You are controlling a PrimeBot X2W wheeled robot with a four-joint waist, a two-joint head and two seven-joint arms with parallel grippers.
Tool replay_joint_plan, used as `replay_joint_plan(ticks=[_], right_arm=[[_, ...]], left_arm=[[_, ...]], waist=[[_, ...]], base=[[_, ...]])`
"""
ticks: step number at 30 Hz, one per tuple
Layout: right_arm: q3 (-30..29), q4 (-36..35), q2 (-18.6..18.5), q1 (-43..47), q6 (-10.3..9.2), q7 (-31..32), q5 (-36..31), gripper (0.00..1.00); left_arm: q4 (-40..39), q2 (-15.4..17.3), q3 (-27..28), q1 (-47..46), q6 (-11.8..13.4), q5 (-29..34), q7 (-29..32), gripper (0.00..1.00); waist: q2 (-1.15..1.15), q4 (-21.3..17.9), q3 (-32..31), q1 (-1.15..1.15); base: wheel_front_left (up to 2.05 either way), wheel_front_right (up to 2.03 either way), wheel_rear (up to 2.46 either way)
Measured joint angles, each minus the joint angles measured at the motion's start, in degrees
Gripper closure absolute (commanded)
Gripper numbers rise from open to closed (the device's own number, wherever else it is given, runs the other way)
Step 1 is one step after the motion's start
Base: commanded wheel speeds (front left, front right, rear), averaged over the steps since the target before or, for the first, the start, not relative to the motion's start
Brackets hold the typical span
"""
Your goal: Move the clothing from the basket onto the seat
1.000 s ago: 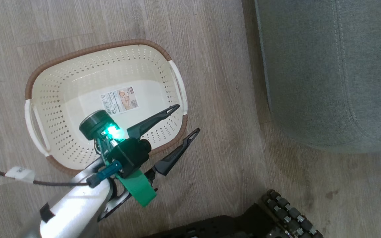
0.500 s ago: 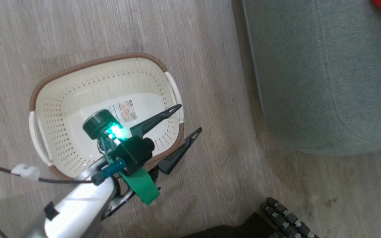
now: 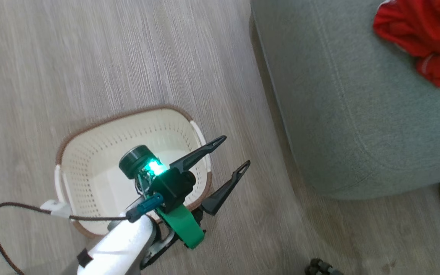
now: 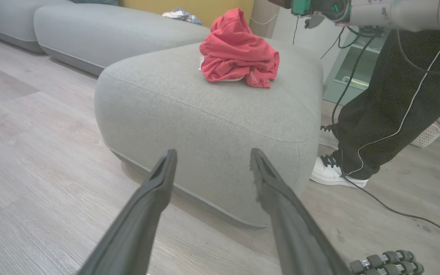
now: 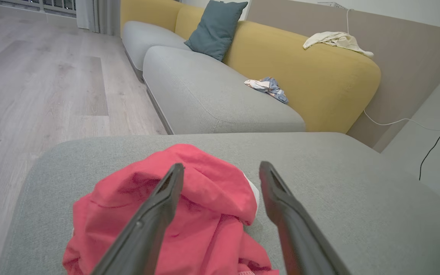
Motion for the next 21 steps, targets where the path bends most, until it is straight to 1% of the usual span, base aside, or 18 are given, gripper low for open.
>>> replay_joint_plan(ticks=[4,7,12,17,21], right_arm=[[4.39,-3.68,-1.05,3.72,0.0,0.0,3.72,0.0],[7.53,-8.54,-1.46,6.98,0.0,0.0,6.38,0.0],[12.51,-18.76,-1.71,12.87,0.0,-0.01,12.88,0.0],[18.05,-29.78,-2.45,20.36,0.0,-0.16,18.06,0.0],[20.47,-36.64,-1.98,24.94,0.0,-0.16,20.82,0.0]], left_arm=[[0.65,-1.97,2.27,1.76,0.0,-0.1,0.0,0.0],[1.0,-3.37,5.09,3.92,0.0,-0.26,0.0,0.0],[1.33,-5.08,8.99,7.73,0.0,-0.53,0.0,0.0],[1.26,-6.48,13.12,9.1,0.0,0.58,0.0,0.0],[0.68,-7.65,16.79,9.98,-0.01,1.64,0.0,0.0]], waist=[[0.0,0.17,-3.92,0.0],[0.0,0.47,-6.76,0.0],[0.0,1.52,-10.87,0.0],[0.0,3.98,-13.43,0.0],[0.0,6.11,-14.85,0.0]], base=[[0.0,0.0,0.0],[0.0,0.0,0.0],[0.0,0.0,0.0],[0.0,0.0,0.0],[0.0,0.0,0.0]])
